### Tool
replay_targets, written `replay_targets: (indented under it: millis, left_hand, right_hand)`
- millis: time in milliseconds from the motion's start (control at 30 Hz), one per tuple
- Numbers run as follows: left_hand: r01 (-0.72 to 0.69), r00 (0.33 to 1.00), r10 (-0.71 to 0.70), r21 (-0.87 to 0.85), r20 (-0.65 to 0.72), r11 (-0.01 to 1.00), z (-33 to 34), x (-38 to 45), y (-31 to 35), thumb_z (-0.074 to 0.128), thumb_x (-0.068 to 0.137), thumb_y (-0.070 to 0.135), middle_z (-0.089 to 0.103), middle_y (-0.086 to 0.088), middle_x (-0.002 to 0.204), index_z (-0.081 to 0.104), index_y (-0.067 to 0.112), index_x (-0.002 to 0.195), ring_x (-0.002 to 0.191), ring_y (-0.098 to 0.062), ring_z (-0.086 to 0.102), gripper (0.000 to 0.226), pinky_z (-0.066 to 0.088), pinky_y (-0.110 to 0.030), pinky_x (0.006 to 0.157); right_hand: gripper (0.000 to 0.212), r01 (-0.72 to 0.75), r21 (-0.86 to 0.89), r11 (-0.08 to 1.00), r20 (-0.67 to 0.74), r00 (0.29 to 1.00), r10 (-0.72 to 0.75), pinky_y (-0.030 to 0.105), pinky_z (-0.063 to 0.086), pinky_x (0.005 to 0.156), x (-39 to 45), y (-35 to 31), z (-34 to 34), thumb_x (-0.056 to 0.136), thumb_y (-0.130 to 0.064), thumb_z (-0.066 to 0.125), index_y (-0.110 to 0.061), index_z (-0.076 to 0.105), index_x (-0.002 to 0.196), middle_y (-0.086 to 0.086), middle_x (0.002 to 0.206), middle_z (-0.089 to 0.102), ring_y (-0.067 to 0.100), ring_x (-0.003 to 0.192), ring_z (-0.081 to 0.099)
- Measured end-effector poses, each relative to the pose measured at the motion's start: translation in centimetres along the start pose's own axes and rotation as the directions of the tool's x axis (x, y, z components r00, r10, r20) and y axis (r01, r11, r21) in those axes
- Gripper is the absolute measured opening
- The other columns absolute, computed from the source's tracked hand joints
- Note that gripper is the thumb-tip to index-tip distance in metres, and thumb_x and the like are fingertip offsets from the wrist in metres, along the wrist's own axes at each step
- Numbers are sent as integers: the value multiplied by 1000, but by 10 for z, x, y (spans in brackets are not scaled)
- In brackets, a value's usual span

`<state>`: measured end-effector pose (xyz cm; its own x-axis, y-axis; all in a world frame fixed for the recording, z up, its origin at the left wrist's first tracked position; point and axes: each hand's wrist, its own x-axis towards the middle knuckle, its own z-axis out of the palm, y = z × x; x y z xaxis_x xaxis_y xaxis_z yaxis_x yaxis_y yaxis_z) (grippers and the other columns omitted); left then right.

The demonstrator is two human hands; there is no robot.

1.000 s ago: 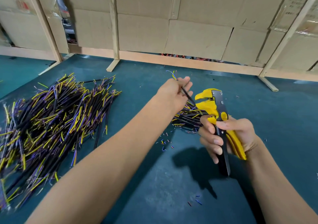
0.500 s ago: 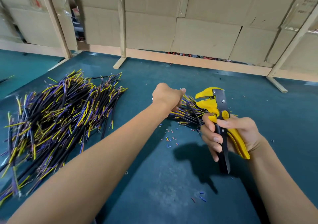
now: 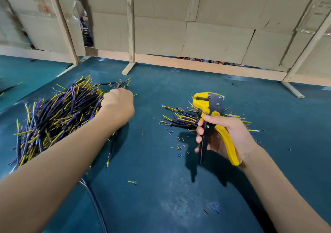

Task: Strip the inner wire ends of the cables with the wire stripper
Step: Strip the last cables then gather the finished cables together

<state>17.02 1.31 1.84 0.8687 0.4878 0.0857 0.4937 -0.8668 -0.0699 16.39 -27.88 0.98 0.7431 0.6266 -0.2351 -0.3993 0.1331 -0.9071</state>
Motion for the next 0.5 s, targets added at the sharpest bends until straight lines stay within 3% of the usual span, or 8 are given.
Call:
replay_targets:
  millis: [100,200,300,367,433,500]
  left_hand:
    - [-94,994,97,-43,52,995,-5,2,-4,51,88,0,61,-24,118,59,-1,114,109,-44,61,27,41,-37,73]
    - [-104,992,112,-128,50,986,-20,-1,-4,53,87,5,61,-23,109,53,5,91,97,-41,59,4,40,-36,71]
    - [-132,990,104,-369,-94,920,-30,5,3,54,87,13,62,-16,98,52,7,83,91,-39,57,7,41,-34,74]
    - [-265,963,160,-652,-217,711,-31,1,12,54,92,16,66,-7,91,62,11,94,87,-31,60,9,46,-33,75]
    - [-332,938,223,-876,-267,350,-25,-14,28,55,98,15,65,0,85,64,14,102,75,-23,63,10,48,-33,70]
    - [-232,926,294,-971,-238,-55,-15,-33,38,50,102,6,64,-2,87,64,13,106,67,-18,58,16,46,-32,60]
  right_hand:
    - [18,33,48,998,-67,997,-30,46,58,65,3,2,2,81,-29,71,-11,72,79,10,78,61,27,67,65]
    - [18,95,192,977,-88,993,-79,54,58,75,7,6,4,87,-23,65,-6,69,85,13,81,58,32,71,64]
    - [16,127,351,928,-68,992,-110,68,51,88,10,10,8,91,-17,62,-2,63,96,17,87,58,47,93,66]
    - [20,112,383,917,-76,993,-89,68,52,84,10,11,13,90,-17,63,-2,61,103,17,92,61,52,97,67]
    - [27,127,354,927,-119,989,-90,59,57,74,9,12,17,87,-21,64,-4,60,107,16,94,63,43,84,69]
    - [22,179,307,934,-145,979,-141,50,57,68,10,14,20,87,-23,64,-11,59,105,12,93,63,33,74,65]
